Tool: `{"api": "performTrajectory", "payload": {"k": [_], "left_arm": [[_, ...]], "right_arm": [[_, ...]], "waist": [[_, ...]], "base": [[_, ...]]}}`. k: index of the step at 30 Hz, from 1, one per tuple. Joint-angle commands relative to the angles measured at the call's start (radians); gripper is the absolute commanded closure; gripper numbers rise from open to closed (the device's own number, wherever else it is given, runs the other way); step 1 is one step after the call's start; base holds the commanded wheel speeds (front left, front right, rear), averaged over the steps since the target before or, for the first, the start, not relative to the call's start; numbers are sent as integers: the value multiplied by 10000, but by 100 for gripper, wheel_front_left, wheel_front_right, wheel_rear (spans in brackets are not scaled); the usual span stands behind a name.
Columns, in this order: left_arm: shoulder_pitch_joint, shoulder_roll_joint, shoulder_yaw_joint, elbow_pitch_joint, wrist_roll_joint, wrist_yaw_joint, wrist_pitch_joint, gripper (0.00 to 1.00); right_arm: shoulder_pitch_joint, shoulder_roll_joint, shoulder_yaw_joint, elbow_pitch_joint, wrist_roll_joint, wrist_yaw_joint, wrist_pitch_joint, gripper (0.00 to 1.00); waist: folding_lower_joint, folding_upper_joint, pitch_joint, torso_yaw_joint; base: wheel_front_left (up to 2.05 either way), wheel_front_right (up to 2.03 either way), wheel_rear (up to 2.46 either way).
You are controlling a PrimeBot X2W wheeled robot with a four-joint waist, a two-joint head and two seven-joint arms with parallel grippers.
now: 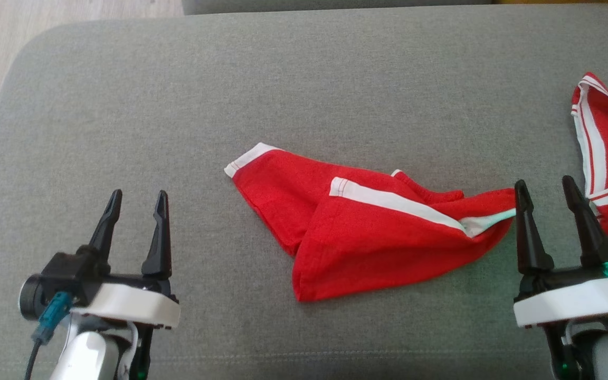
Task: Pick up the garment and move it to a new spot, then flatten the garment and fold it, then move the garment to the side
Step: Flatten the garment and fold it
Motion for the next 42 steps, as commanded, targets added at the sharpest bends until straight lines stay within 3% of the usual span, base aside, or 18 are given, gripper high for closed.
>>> {"api": "performTrajectory", "payload": {"k": [1, 8, 16, 21, 23, 28, 42], "left_arm": [[-347, 213, 370, -332, 82, 18, 8, 0], [-630, 341, 59, -382, 157, -219, 220, 0], [-2629, -316, -1611, -149, -50, -1576, 1734, 0], [-3873, -862, -2460, 598, -719, -2038, 3094, 0], [-4364, -975, -2794, 1141, -1230, -2148, 3971, 0], [-4995, -908, -3060, 1687, -2006, -2227, 4992, 0], [-5710, -653, -3809, 2559, -3346, -2267, 6117, 0]], "right_arm": [[-391, -19, 242, -331, -41, -7, -112, 0], [-446, 17, 177, -296, -50, -7, -79, 0], [-626, 70, 276, -302, -34, -7, -38, 0], [-815, 90, 424, -123, 27, -7, -148, 0], [-873, 100, 469, -35, 64, -7, -233, 0], [-939, 106, 460, 168, 135, -7, -340, 0], [-1096, 109, 578, 509, 388, -7, -574, 0]], "waist": [[0, 0, 9, 7], [0, 0, 154, 45], [0, 0, 750, -97], [0, 0, 1138, -423], [0, 0, 1321, -598], [0, 0, 1523, -780], [0, 0, 1617, -1060]], "base": [[0, 0, 0], [0, 0, 0], [0, 0, 0], [0, 0, 0], [0, 0, 0], [0, 0, 0], [0, 0, 0]]}}
